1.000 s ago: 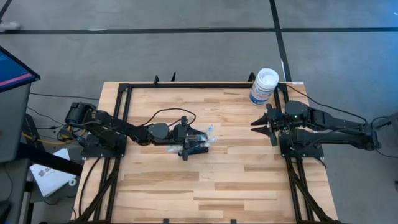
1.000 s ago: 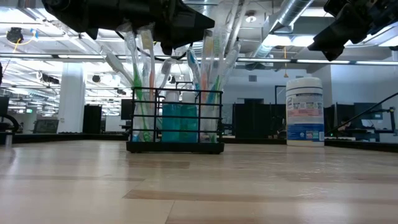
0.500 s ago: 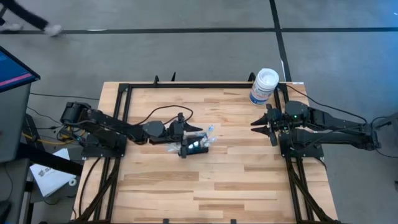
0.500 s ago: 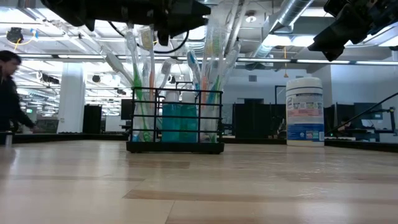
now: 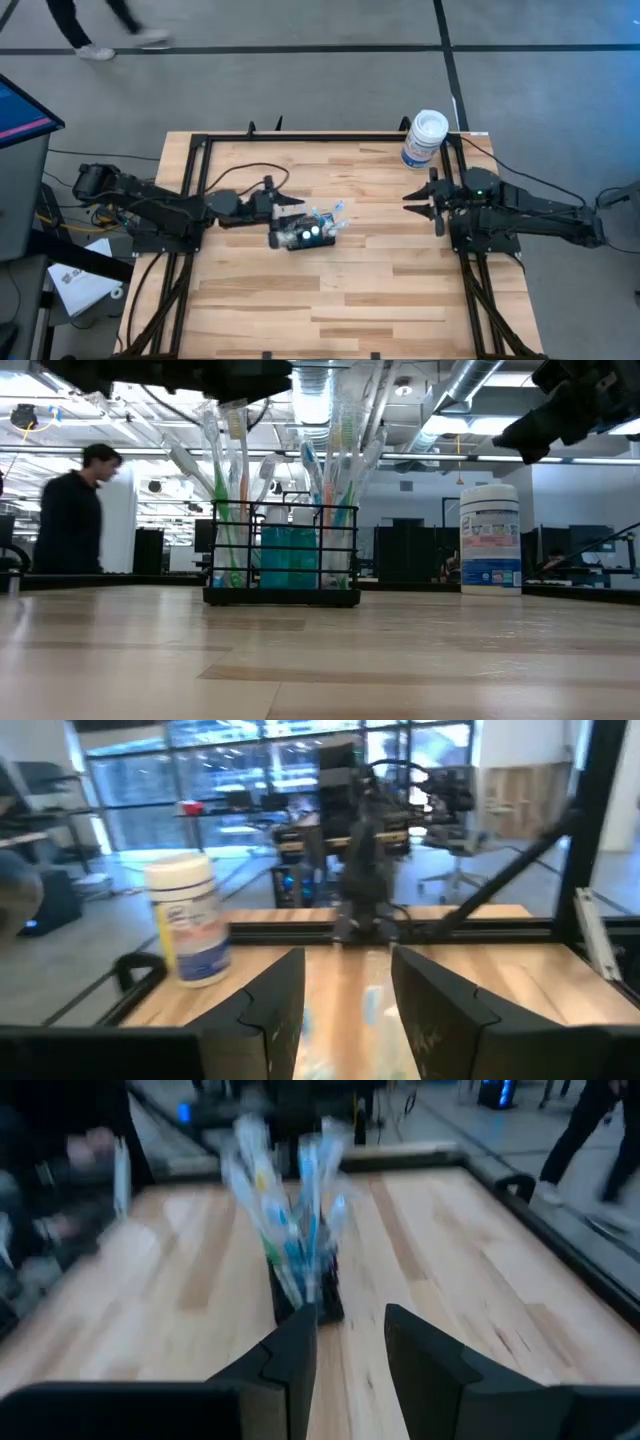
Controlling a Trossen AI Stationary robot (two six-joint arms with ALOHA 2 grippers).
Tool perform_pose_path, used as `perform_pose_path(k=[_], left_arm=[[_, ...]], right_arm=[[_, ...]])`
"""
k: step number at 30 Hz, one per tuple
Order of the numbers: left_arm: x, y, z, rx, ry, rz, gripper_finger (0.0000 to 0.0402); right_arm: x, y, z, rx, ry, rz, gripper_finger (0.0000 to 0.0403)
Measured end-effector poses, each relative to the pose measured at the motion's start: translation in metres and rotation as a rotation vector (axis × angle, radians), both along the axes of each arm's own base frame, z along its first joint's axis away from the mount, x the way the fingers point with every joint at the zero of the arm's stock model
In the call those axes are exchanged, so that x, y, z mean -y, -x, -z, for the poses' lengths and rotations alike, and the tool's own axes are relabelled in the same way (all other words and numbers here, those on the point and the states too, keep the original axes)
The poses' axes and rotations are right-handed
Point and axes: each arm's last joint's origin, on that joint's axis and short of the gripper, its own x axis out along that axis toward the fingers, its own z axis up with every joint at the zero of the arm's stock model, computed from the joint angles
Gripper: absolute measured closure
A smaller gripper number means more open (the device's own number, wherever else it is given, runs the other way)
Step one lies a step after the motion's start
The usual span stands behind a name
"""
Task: Pick & Place toothbrushing station
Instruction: Return to Home Position
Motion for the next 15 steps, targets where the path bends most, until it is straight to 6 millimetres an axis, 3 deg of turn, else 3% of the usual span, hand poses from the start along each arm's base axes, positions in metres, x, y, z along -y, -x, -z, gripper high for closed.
perform_pose_path(k=[3,7,15], left_arm=[[-0.005,0.022,0.007,0.012,0.011,-0.068,0.0258],[-0.01,0.048,0.015,0.051,0.061,-0.128,0.0257],[-0.014,0.08,0.022,0.137,0.131,-0.126,0.0258]], right_arm=[[-0.001,0.005,-0.01,0.113,-0.062,0.018,0.0292],[-0.004,0.012,-0.016,0.189,0.008,-0.012,0.0292],[-0.005,0.001,0.018,0.336,-0.016,-0.034,0.0292]])
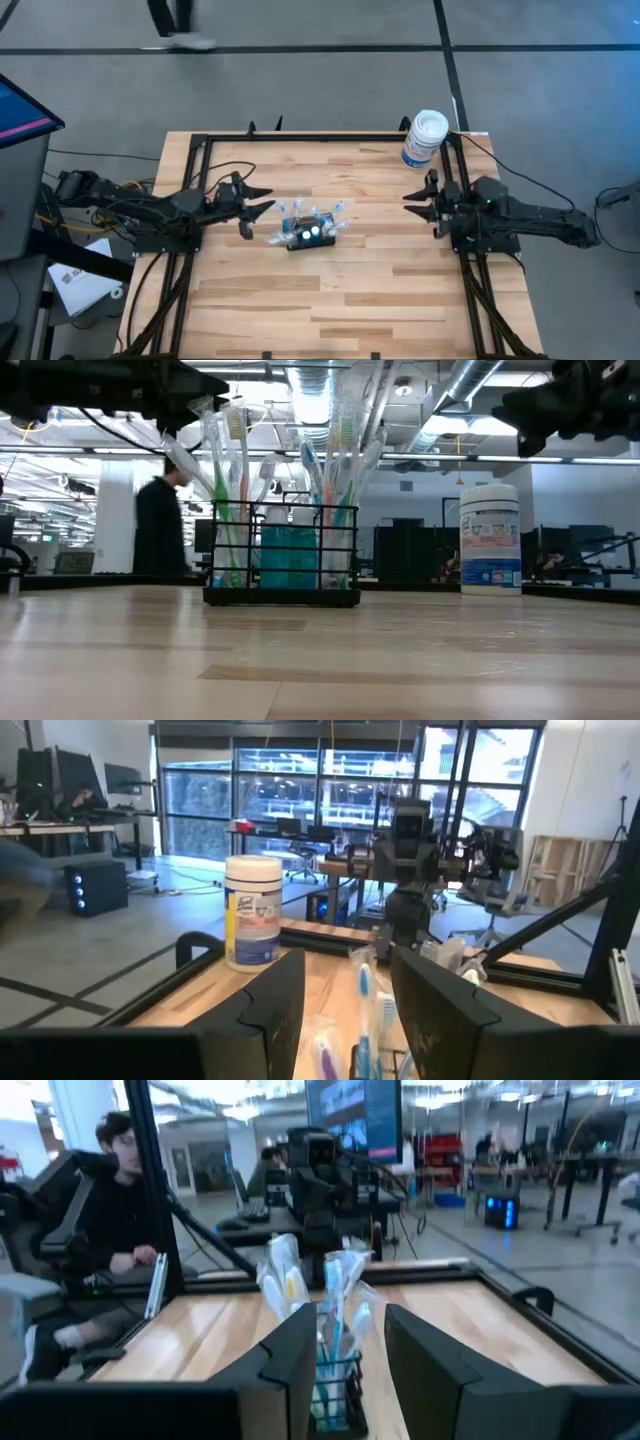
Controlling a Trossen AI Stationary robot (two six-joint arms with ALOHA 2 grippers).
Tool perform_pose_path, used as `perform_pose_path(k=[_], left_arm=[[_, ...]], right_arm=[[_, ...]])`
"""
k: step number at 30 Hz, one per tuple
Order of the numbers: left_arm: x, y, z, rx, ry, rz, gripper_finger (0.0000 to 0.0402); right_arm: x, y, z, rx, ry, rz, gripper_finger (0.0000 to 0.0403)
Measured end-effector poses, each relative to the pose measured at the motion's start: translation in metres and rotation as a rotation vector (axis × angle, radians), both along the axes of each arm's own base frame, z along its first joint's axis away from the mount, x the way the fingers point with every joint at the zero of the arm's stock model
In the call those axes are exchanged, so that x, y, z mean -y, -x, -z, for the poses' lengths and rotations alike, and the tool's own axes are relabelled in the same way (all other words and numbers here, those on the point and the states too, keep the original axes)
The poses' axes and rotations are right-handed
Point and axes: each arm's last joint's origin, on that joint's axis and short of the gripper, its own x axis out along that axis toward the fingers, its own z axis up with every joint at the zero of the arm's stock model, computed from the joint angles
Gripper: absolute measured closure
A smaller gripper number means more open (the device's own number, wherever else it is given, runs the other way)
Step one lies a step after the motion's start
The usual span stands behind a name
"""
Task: Pick & Place toothbrushing station
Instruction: Return to Home Position
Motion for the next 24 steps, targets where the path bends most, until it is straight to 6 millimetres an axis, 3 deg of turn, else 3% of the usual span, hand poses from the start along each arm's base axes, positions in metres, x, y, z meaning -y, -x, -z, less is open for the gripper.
perform_pose_path(k=[9,13,17,21,24], left_arm=[[-0.001,0.009,0.008,0.007,-0.002,0.0,0.0257],[-0.002,0.012,0.012,0.032,-0.031,-0.005,0.0257],[-0.002,0.018,0.033,-0.006,-0.053,-0.006,0.0257],[-0.003,0.031,0.046,0.072,-0.048,0.003,0.0257],[-0.003,0.031,0.045,0.081,-0.048,0.002,0.0257]], right_arm=[[0.001,-0.006,0.044,-0.019,-0.064,0.0,0.0292],[0.001,-0.006,0.047,-0.043,-0.075,0.001,0.0292],[0.0,-0.006,0.047,-0.041,-0.075,-0.008,0.0292],[0.0,-0.006,0.048,-0.045,-0.075,-0.008,0.0292],[0.001,-0.006,0.049,-0.056,-0.074,-0.002,0.0292]])
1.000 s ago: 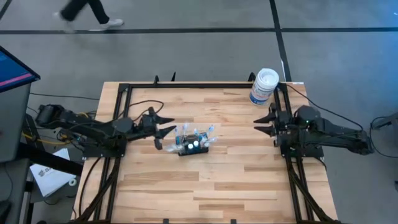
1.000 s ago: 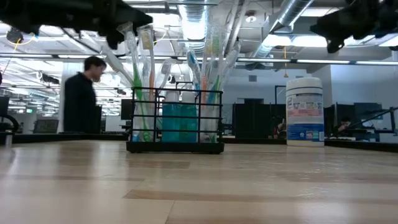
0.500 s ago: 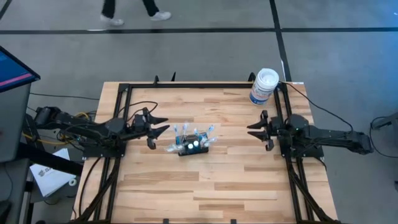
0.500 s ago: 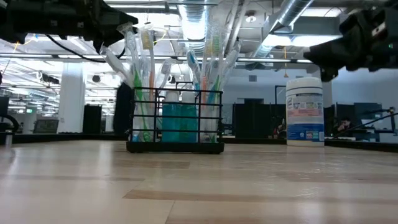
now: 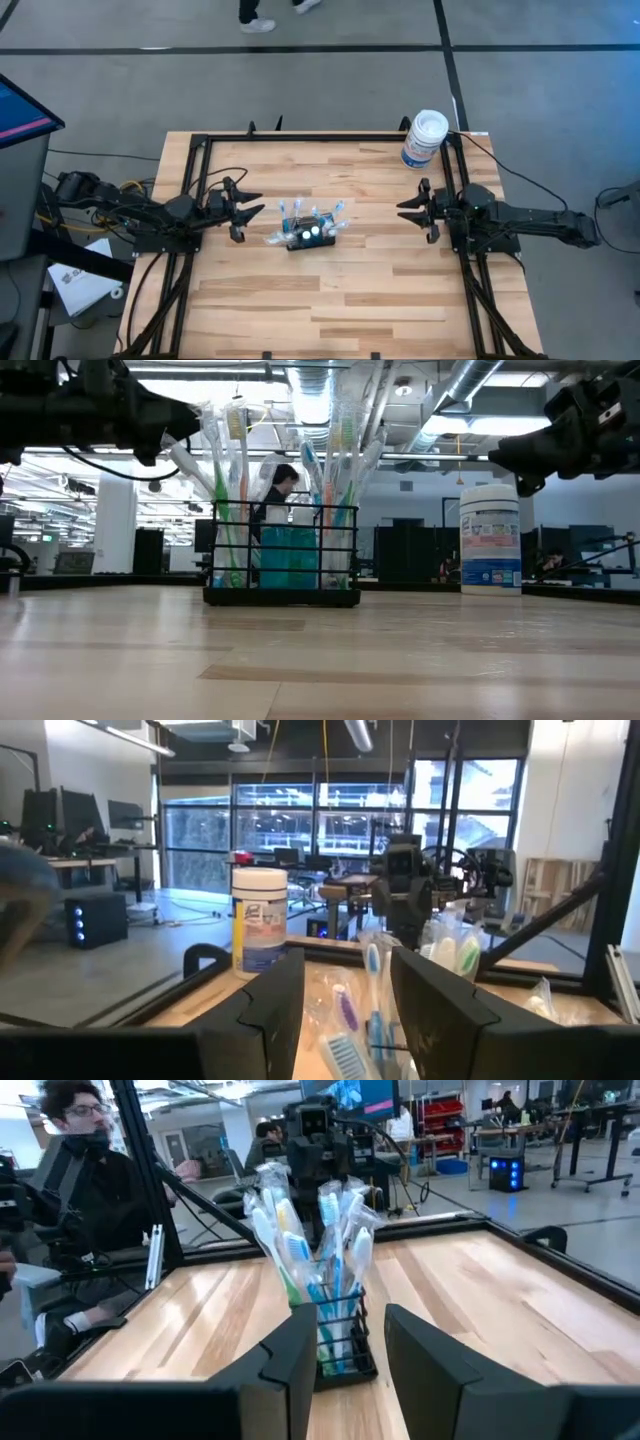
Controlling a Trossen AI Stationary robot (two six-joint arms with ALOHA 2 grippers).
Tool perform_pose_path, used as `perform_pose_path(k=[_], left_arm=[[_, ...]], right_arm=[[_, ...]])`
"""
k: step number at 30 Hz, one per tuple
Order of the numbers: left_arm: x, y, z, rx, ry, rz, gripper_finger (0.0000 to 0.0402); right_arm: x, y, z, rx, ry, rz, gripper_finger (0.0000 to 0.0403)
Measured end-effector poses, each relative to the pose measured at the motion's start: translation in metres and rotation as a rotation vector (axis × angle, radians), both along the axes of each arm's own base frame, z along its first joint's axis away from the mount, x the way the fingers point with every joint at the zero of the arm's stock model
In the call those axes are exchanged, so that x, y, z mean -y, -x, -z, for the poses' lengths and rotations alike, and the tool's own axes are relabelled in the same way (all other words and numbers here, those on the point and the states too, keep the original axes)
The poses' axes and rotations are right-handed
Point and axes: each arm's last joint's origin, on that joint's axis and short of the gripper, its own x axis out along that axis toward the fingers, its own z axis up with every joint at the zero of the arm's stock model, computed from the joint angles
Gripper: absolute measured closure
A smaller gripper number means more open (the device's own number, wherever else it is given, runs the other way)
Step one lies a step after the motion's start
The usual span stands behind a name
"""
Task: Pick & Place toothbrushing station
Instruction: Return to Home Position
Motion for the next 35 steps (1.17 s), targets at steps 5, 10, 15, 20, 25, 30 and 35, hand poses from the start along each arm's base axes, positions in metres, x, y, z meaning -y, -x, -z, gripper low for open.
perform_pose_path(k=[5,10,15,20,25,30,35], left_arm=[[0.0001,0.0,-0.0001,0.003,0.003,0.003,0.0257],[0.0001,0.0,-0.0003,0.005,0.005,0.004,0.0257],[0.0001,0.0,-0.0003,0.005,0.005,0.006,0.0257],[0.0001,0.0,-0.0003,0.006,0.005,0.006,0.0257],[0.0001,0.0,-0.0002,0.005,0.005,0.006,0.0257],[0.0001,0.0,-0.0002,0.005,0.006,0.006,0.0257],[0.0001,0.0,-0.0002,0.005,0.006,0.006,0.0257]], right_arm=[[0.0015,0.0002,0.003,-0.03,-0.005,0.016,0.0292],[0.0023,0.0006,0.0071,-0.07,-0.013,0.023,0.0292],[0.0023,0.0007,0.0086,-0.086,-0.016,0.021,0.0292],[0.0023,0.0007,0.0087,-0.086,-0.016,0.021,0.0292],[0.0023,0.0007,0.0087,-0.086,-0.016,0.021,0.0292],[0.0023,0.0007,0.0089,-0.087,-0.016,0.021,0.0292],[0.0023,0.0007,0.0089,-0.087,-0.016,0.021,0.0292]])
